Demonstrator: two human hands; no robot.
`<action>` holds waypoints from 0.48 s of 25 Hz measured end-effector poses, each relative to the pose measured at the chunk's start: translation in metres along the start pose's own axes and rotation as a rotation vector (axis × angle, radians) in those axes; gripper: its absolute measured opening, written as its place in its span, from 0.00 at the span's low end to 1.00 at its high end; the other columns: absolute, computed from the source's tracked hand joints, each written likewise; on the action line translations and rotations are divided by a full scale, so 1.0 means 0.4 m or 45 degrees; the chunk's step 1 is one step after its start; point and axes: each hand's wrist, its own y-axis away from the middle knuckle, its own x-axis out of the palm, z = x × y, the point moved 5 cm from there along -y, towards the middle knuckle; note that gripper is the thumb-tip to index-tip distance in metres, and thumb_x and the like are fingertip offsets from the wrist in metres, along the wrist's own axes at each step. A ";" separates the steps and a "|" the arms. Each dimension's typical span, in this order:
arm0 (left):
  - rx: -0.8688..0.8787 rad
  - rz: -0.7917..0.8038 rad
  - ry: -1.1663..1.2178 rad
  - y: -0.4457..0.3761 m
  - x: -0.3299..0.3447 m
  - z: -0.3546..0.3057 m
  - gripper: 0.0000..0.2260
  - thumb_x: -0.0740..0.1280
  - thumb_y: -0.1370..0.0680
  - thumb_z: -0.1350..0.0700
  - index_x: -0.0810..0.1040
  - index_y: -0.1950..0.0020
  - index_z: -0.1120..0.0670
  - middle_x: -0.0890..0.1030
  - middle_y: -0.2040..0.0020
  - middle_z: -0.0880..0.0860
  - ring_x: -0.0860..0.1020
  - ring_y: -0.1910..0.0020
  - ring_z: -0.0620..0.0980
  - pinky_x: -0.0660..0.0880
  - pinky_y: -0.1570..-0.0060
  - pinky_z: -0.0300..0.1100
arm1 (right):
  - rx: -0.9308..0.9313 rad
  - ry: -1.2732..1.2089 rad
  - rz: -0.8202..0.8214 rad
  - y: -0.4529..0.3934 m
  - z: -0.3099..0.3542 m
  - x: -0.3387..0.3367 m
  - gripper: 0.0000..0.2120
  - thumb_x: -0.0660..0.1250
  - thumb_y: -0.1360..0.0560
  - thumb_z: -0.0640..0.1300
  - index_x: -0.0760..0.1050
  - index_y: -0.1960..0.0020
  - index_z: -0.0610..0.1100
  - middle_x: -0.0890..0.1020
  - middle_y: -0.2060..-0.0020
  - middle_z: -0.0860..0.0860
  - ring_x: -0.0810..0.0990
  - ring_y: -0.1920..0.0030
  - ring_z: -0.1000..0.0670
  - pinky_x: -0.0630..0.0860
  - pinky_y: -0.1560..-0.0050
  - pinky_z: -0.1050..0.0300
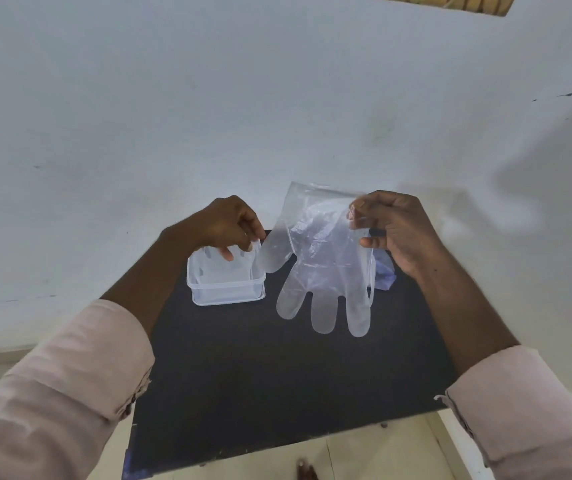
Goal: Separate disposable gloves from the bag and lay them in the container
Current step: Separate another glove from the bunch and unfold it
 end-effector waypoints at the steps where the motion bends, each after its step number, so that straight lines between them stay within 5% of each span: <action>1: 0.008 -0.054 0.003 0.004 -0.007 -0.011 0.17 0.76 0.32 0.68 0.83 0.47 0.53 0.83 0.45 0.53 0.83 0.54 0.50 0.80 0.69 0.39 | -0.001 0.010 0.007 0.000 0.000 0.000 0.03 0.70 0.25 0.42 0.81 0.56 0.45 0.85 0.60 0.48 0.83 0.60 0.49 0.76 0.68 0.61; 5: 0.165 -0.099 0.569 0.037 -0.011 -0.097 0.35 0.79 0.34 0.65 0.72 0.30 0.51 0.75 0.35 0.50 0.81 0.44 0.50 0.82 0.62 0.44 | -0.003 0.029 -0.006 -0.002 0.005 -0.002 0.03 0.70 0.26 0.43 0.82 0.57 0.45 0.85 0.61 0.50 0.84 0.61 0.51 0.77 0.67 0.61; 12: 0.215 -0.090 0.856 0.014 0.050 -0.134 0.20 0.75 0.27 0.59 0.78 0.35 0.55 0.84 0.45 0.53 0.83 0.47 0.49 0.82 0.63 0.45 | -0.020 0.126 -0.024 -0.006 -0.002 -0.001 0.04 0.70 0.25 0.43 0.81 0.55 0.43 0.85 0.60 0.48 0.84 0.63 0.53 0.77 0.69 0.63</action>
